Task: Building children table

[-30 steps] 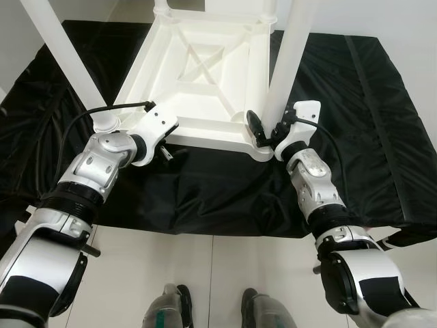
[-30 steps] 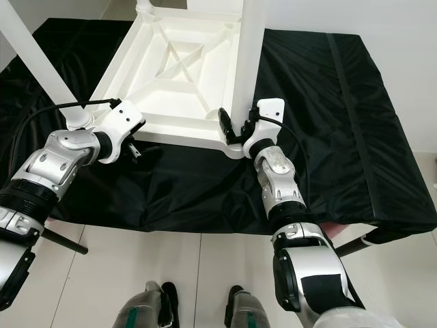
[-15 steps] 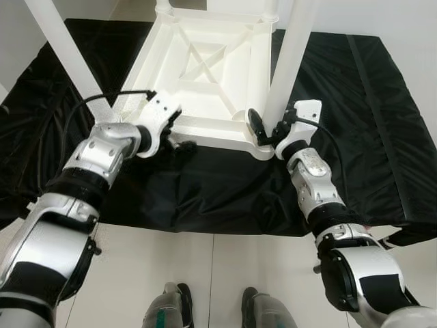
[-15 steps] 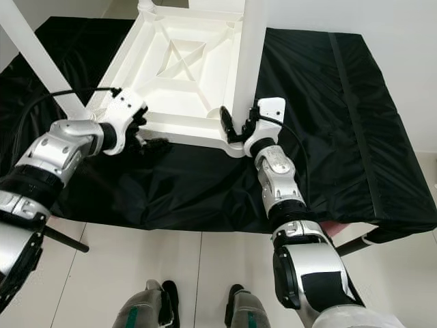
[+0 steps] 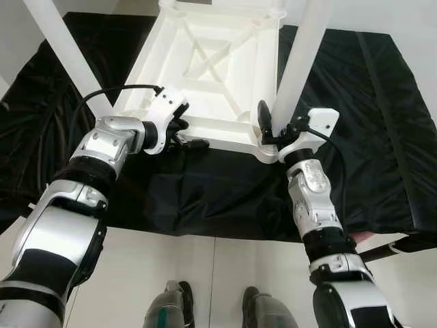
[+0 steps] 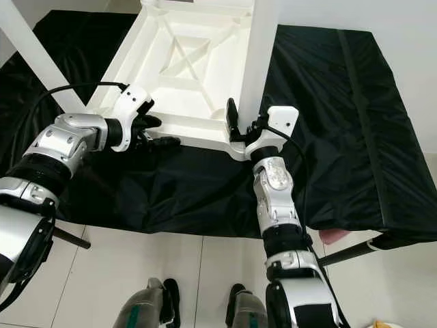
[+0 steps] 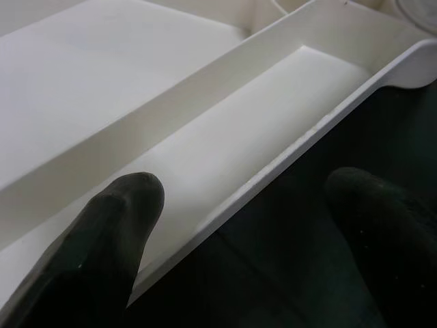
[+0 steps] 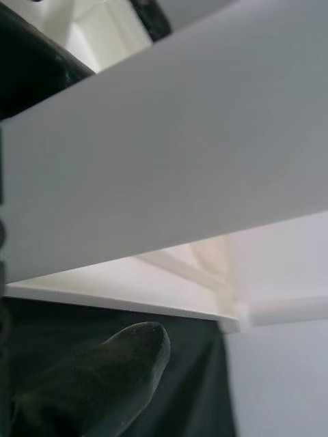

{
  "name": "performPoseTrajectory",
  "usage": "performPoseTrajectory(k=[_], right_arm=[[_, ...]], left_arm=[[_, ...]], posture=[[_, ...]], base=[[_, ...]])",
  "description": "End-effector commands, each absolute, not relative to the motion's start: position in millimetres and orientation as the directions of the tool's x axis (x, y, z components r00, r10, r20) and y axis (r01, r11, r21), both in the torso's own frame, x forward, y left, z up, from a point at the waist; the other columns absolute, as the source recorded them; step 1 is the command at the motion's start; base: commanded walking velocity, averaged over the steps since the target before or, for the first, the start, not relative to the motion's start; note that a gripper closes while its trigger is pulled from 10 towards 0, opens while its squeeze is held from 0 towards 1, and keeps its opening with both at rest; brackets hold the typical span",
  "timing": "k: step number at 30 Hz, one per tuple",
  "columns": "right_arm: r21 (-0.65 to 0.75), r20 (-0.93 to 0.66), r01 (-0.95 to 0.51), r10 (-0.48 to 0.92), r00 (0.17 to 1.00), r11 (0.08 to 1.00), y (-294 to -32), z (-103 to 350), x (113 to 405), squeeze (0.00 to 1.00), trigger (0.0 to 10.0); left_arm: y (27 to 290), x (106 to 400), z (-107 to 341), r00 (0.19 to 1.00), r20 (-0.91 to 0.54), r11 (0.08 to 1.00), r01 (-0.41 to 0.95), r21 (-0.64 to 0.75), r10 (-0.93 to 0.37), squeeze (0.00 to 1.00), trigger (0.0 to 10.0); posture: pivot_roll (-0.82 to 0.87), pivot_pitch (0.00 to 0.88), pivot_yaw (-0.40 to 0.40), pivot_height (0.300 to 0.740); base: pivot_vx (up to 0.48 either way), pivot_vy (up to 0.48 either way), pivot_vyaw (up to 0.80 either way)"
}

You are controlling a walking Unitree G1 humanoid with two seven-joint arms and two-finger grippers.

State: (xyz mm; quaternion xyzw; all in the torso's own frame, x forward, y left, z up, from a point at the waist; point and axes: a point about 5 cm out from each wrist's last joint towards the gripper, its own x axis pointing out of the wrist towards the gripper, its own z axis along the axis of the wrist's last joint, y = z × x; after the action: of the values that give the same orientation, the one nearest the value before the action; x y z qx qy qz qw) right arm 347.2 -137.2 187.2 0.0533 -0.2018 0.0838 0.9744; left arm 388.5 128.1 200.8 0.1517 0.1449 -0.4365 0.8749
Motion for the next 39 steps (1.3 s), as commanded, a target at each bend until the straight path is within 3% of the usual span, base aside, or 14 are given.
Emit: performPoseTrajectory(k=[1, 3, 4, 5, 6, 7, 8, 16, 28, 39], right_arm=[[0.078, 0.354, -0.185, 0.146, 0.924, 0.980, -139.2, 179.0, 345.9, 0.00, 10.0], [0.073, 0.342, -0.186, 0.150, 0.928, 0.980, -139.8, 178.3, 345.9, 0.00, 10.0], [0.075, 0.335, -0.198, 0.163, 0.928, 0.977, -140.2, 178.5, 346.5, 0.00, 7.2], [0.075, 0.335, -0.198, 0.163, 0.928, 0.977, -140.2, 178.5, 346.5, 0.00, 7.2], [0.073, 0.332, -0.217, 0.182, 0.926, 0.973, -140.2, 179.2, 347.1, 0.00, 4.4], [0.073, 0.332, -0.217, 0.182, 0.926, 0.973, -140.2, 179.2, 347.1, 0.00, 4.4], [0.066, 0.323, -0.239, 0.205, 0.924, 0.969, -140.0, 179.7, 347.0, 0.00, 0.0], [0.039, 0.294, -0.270, 0.247, 0.923, 0.962, -145.0, 179.9, 334.1, 0.00, 0.0], [0.026, 0.275, -0.294, 0.276, 0.921, 0.955, -150.9, 173.1, 312.3, 0.00, 0.0], [-0.060, 0.210, -0.349, 0.354, 0.911, 0.935, -171.8, 167.7, 304.3, 0.00, 0.0]], left_arm=[[130.0, 386.2, 184.2, 0.555, -0.452, 0.569, 0.814, 0.120, -0.698, 0.00, 10.0], [130.1, 385.8, 180.7, 0.549, -0.463, 0.567, 0.816, 0.115, -0.696, 0.00, 10.0], [129.9, 384.7, 176.7, 0.539, -0.477, 0.559, 0.821, 0.114, -0.694, 0.00, 10.0], [129.9, 384.7, 176.7, 0.539, -0.477, 0.559, 0.821, 0.114, -0.694, 0.00, 10.0], [130.0, 382.8, 171.8, 0.521, -0.495, 0.547, 0.830, 0.106, -0.695, 0.00, 10.0], [130.0, 382.8, 171.8, 0.521, -0.495, 0.547, 0.830, 0.106, -0.695, 0.00, 10.0], [129.8, 380.8, 166.9, 0.501, -0.512, 0.532, 0.841, 0.098, -0.698, 0.00, 10.0], [132.3, 369.4, 148.1, 0.360, -0.584, 0.422, 0.906, 0.033, -0.728, 0.00, 10.0], [137.5, 359.0, 140.5, 0.232, -0.633, 0.315, 0.949, -0.019, -0.739, 0.00, 10.0], [140.8, 357.0, 143.5, 0.198, -0.635, 0.286, 0.958, -0.037, -0.747, 0.00, 10.0]], posture=[[0.04, 0.147, 0.080, 0.740], [0.04, 0.147, 0.080, 0.740], [0.04, 0.146, 0.079, 0.740], [0.04, 0.146, 0.079, 0.740], [0.03, 0.147, 0.080, 0.740], [0.03, 0.147, 0.080, 0.740], [0.03, 0.146, 0.080, 0.740], [0.03, 0.145, 0.082, 0.740], [0.03, 0.143, 0.089, 0.740], [0.03, 0.140, 0.090, 0.740]], base=[[0.000, 0.000, 0.00], [0.000, 0.000, 0.00], [0.000, 0.000, 0.00], [0.000, 0.000, 0.00], [0.000, 0.000, 0.00], [0.000, 0.000, 0.00], [0.000, 0.000, 0.00], [0.000, 0.000, 0.00], [0.000, 0.000, 0.00], [0.000, 0.000, 0.00]])
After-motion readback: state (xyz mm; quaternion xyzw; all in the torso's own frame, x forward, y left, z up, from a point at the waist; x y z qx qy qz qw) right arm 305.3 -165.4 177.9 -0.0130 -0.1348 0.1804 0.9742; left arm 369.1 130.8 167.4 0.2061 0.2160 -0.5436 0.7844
